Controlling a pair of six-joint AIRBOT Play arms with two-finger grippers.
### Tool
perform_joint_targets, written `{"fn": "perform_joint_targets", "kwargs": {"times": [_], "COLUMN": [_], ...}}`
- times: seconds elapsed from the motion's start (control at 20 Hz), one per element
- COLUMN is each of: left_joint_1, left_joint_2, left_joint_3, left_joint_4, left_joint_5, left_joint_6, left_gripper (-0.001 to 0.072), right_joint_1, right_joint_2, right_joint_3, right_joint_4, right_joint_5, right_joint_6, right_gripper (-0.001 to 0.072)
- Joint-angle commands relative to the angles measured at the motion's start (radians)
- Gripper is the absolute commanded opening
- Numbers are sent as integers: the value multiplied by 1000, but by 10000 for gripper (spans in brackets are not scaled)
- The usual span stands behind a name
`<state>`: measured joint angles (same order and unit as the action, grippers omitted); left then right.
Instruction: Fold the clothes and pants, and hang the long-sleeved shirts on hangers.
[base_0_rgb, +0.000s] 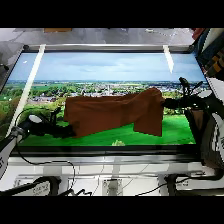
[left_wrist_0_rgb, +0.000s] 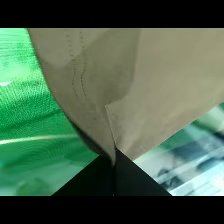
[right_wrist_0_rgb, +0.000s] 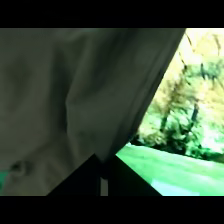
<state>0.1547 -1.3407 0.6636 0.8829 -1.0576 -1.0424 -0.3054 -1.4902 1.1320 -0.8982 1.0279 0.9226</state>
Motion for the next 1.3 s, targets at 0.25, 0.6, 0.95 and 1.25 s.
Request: {"fn": "perform_joint_targets", "kwargs": {"times": [0.25, 0.6, 0.95, 1.25], "left_joint_1": [10, 115, 148, 148], "left_joint_2": [238, 569, 848, 832], "left_joint_3": [466, 711, 711, 710], "left_joint_4": [-29, -27, 6, 6], "left_joint_5": [-165, 150, 521, 511], "left_joint_6": [10, 10, 11, 11], "left_gripper": [18, 17, 18, 16], "right_joint_1": [0, 0, 0, 0], "right_joint_2": [413, 740, 985, 1018], "right_joint_3": [146, 341, 370, 371], "right_joint_4": [0, 0, 3, -31], "right_joint_5": [4, -116, -115, -180], "right_joint_6": [0, 0, 11, 114], "right_gripper": [16, 16, 16, 15]}}
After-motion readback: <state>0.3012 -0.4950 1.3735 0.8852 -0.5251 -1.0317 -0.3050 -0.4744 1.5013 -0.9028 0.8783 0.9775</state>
